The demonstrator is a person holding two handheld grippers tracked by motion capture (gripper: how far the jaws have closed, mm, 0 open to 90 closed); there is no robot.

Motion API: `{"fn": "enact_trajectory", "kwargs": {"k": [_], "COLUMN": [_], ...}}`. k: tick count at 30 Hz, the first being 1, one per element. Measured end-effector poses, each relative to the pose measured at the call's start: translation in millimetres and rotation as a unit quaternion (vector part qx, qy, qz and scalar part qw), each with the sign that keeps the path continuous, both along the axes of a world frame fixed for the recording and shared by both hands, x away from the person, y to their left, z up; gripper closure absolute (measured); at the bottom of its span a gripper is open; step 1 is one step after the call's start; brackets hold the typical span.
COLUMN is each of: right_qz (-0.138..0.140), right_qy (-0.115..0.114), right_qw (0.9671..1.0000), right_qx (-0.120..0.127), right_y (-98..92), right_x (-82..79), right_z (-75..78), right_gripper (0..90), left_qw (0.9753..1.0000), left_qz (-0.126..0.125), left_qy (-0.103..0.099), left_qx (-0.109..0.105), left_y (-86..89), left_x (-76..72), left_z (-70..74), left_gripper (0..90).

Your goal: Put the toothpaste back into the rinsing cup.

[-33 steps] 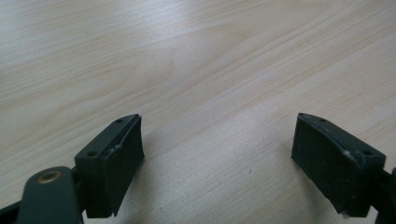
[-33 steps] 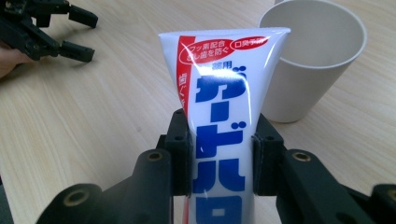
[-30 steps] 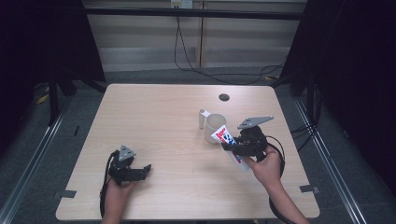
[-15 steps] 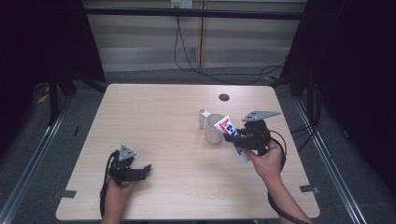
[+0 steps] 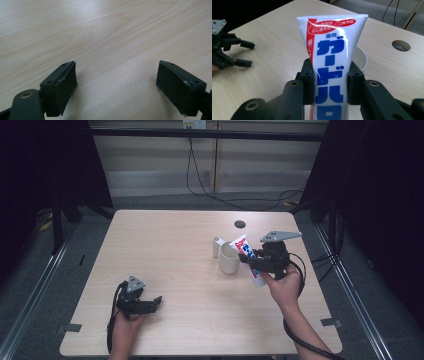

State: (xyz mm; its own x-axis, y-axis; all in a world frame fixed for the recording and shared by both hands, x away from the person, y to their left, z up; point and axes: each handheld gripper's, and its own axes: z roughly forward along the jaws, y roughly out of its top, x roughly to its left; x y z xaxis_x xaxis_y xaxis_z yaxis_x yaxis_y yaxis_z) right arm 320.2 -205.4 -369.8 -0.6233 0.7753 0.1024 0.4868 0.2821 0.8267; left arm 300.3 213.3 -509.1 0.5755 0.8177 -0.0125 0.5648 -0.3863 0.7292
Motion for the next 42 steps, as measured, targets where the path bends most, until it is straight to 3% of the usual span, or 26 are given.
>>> {"fn": "enact_trajectory", "kwargs": {"k": [10,19,42], "right_qz": [-0.020,-0.035,-0.051], "right_qy": [-0.028,-0.035,-0.055], "right_qw": [0.9991,0.9978,0.9960], "right_qx": [0.023,0.045,0.048], "right_y": [5.4,3.8,7.0], "right_x": [6.0,14.9,34.3], "right_z": [6.5,6.4,21.7], "right_gripper": [66.0,65.9,65.9], "left_qw": [1.0000,1.0000,1.0000], "left_qz": [0.000,0.000,-0.001], "left_qy": [0.000,0.000,0.000], "left_qx": [0.000,0.001,0.001], "left_y": [0.0,0.0,0.0], "left_x": [-0.1,-0.1,-0.1], "left_z": [0.0,0.1,0.1], "left_gripper": [16.4,16.4,16.4]}}
